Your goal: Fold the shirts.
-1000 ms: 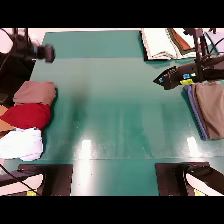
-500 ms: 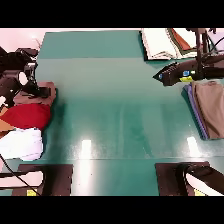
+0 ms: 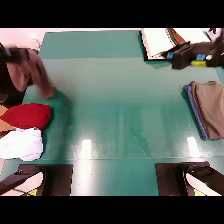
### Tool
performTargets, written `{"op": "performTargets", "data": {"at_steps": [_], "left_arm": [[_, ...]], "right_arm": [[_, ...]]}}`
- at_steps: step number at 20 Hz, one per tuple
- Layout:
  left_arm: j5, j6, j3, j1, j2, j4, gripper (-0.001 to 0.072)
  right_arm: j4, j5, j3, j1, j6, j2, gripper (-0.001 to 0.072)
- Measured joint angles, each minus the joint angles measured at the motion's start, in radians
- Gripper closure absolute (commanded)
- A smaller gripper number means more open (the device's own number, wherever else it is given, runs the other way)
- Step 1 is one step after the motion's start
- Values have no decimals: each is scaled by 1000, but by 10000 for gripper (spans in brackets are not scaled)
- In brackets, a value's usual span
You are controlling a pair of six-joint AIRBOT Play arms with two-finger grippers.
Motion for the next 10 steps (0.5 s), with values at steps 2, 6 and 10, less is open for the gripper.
{"op": "performTargets", "data": {"at_steps": [2, 6, 10], "left_arm": [[-8, 22, 68, -77, 79, -1, 682], [-77, 59, 138, -297, 146, -21, 682], [-143, 77, 143, -544, 73, -59, 674]], "right_arm": [[-2, -27, 68, -14, 0, -1, 692], [-4, -18, 211, -69, 0, -29, 693], [-3, 35, 325, -126, 0, -59, 693]]}}
